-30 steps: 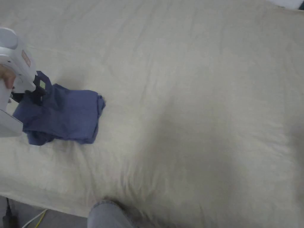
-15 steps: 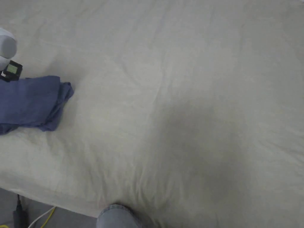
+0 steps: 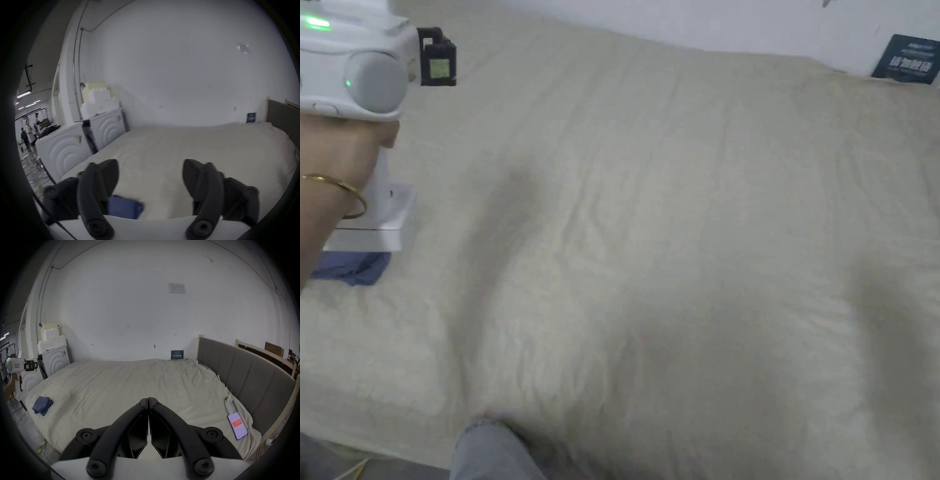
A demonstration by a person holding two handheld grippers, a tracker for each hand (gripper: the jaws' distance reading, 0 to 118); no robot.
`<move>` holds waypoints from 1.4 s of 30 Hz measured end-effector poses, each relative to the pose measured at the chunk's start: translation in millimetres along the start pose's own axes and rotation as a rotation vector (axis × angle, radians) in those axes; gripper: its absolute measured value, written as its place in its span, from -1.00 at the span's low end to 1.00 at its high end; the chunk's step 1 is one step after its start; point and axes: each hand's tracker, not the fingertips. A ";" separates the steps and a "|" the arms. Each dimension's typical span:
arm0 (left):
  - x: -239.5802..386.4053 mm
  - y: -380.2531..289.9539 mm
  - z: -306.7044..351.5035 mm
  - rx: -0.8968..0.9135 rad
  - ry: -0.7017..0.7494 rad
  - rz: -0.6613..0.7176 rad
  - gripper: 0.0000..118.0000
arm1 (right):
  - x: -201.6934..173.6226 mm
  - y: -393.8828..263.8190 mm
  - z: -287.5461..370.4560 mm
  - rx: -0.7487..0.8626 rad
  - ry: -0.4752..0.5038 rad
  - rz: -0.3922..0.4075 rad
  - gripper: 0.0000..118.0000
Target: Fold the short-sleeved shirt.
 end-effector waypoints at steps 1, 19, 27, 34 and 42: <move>14.1 0.6 14.1 0.030 -0.036 -0.001 0.13 | 0.7 1.0 4.3 0.014 0.007 0.011 -1.00; 142.2 -48.1 132.9 0.172 -0.344 0.075 -1.00 | -16.1 -24.0 34.8 0.193 -0.023 0.004 -1.00; 156.4 -78.0 146.8 0.147 -0.382 0.083 -1.00 | -24.8 -50.3 35.1 0.191 -0.044 0.029 -1.00; 159.8 -103.4 141.9 0.093 -0.388 0.084 -1.00 | -32.0 -67.7 34.5 0.165 -0.047 0.045 -1.00; 160.5 -122.7 143.7 0.049 -0.391 0.078 -1.00 | -30.7 -90.4 34.9 0.111 -0.043 0.026 -1.00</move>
